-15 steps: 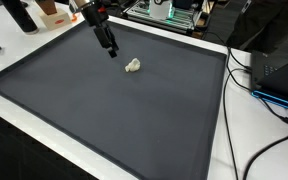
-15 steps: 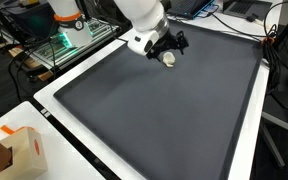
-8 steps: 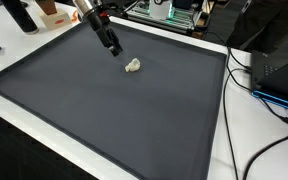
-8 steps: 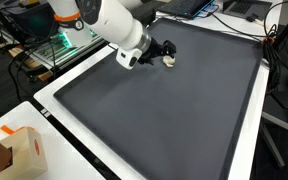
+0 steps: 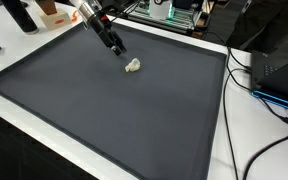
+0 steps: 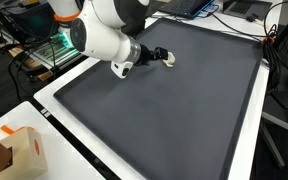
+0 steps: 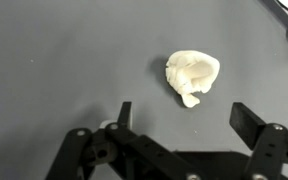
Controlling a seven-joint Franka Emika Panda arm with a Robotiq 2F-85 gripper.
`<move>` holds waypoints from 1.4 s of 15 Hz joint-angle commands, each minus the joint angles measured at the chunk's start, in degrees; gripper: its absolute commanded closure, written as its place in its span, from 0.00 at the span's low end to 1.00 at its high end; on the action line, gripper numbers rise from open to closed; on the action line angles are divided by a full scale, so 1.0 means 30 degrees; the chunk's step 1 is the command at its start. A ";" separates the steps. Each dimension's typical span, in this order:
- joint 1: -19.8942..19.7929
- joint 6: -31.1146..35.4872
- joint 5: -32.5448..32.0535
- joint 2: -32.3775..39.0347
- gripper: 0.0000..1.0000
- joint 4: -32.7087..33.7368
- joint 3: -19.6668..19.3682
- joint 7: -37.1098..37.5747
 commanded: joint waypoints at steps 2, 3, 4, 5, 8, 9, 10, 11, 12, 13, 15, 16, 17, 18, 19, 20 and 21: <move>-0.0063 -0.1251 0.1097 0.0811 0.00 0.0194 -0.0465 -0.0138; -0.0043 -0.1373 0.1245 0.0935 0.00 0.0250 -0.0518 -0.0038; -0.0030 -0.1531 0.1357 0.1040 0.00 0.0300 -0.0570 0.0033; -0.0014 -0.1645 0.1458 0.1175 0.00 0.0396 -0.0612 0.0182; 0.0046 -0.1923 0.1698 0.1427 0.00 0.0565 -0.0723 0.0535; 0.0061 -0.2126 0.1644 0.1516 0.00 0.0688 -0.0750 0.0882; 0.0082 -0.2268 0.1634 0.1582 0.00 0.0771 -0.0774 0.1120; 0.0132 -0.2312 0.1561 0.1631 0.00 0.0883 -0.0801 0.1432; 0.0164 -0.2384 0.1512 0.1681 0.00 0.1001 -0.0815 0.1794; 0.0219 -0.2480 0.1403 0.1753 0.00 0.1156 -0.0842 0.2321; 0.0321 -0.2565 0.1273 0.1895 0.00 0.1453 -0.0875 0.3199; 0.0397 -0.2518 0.1218 0.1953 0.00 0.1606 -0.0883 0.3632; 0.0492 -0.2431 0.1142 0.2023 0.00 0.1765 -0.0894 0.4099; 0.0568 -0.2368 0.1081 0.2089 0.00 0.1905 -0.0904 0.4498; 0.0735 -0.2221 0.0892 0.2141 0.00 0.2099 -0.0941 0.5196; 0.0856 -0.2180 0.0724 0.2166 0.00 0.2226 -0.0982 0.5845; 0.1041 -0.2005 0.0513 0.2155 0.00 0.2402 -0.1008 0.6396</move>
